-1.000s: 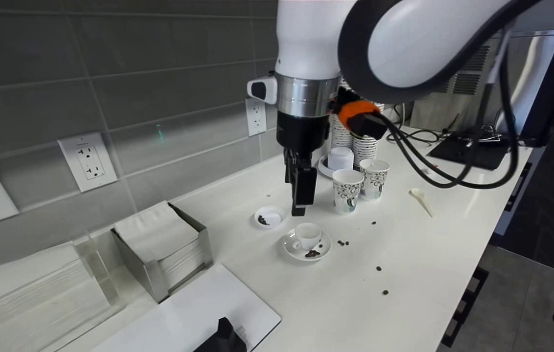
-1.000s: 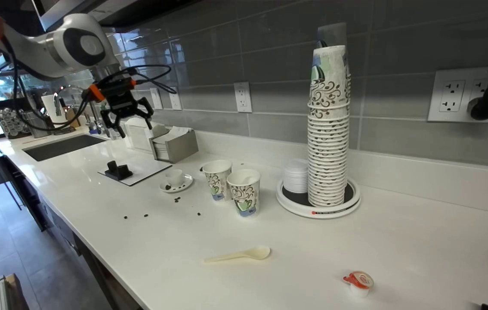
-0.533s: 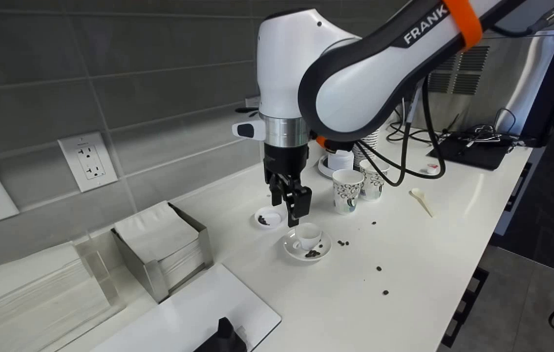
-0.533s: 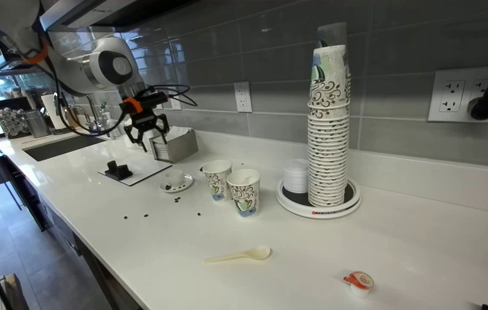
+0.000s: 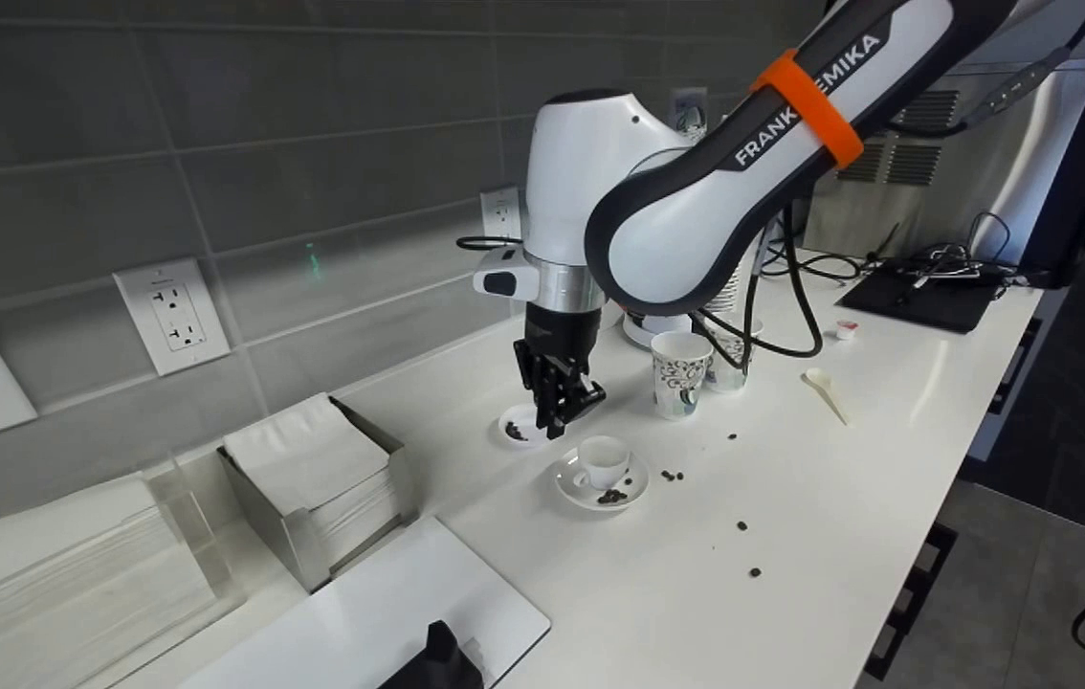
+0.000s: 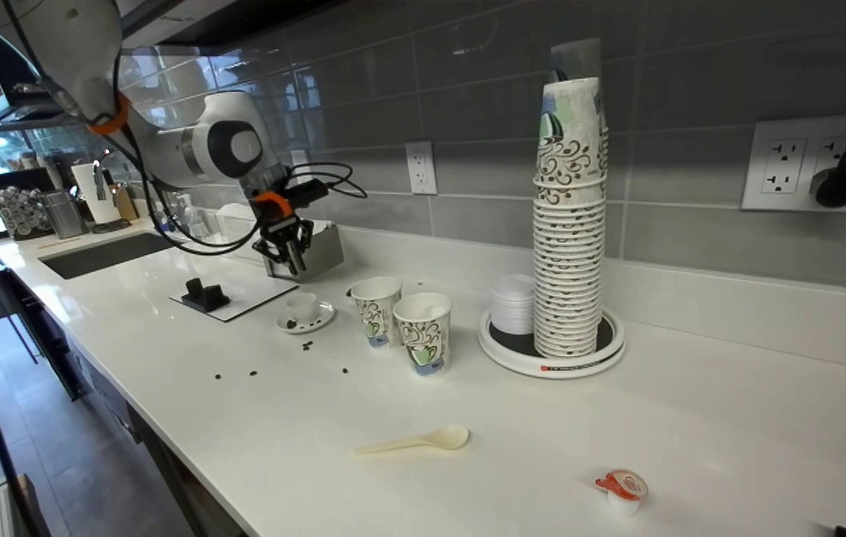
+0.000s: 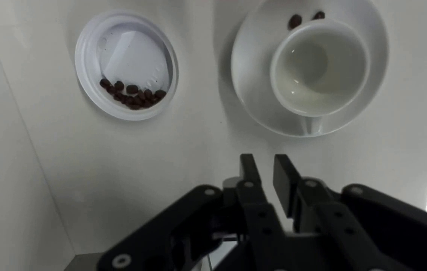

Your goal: Twist the tea cup handle to the right

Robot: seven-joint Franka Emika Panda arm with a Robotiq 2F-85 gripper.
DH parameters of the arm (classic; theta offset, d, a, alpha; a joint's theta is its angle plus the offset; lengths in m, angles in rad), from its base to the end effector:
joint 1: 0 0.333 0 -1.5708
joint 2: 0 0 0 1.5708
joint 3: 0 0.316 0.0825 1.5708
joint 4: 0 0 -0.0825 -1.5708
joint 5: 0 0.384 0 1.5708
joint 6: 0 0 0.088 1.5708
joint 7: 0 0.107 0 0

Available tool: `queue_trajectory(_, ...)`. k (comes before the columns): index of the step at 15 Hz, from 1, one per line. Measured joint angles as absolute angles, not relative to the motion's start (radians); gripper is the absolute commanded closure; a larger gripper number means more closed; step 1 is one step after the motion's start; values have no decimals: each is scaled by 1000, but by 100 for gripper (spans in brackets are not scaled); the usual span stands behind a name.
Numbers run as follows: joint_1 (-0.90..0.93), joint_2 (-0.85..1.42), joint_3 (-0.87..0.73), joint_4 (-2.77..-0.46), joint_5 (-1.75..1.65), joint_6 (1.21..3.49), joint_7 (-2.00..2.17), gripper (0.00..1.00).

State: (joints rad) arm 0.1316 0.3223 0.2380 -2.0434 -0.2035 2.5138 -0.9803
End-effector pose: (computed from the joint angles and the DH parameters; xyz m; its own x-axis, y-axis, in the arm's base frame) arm 0.5692 0.2170 0.3027 0.0808 0.9963 0.0293 0.9821 -0.0846 0.1681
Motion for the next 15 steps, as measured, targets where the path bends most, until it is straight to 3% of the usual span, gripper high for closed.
queue_trajectory(15,125,376,245,-2051,-162,2549,-1014,100)
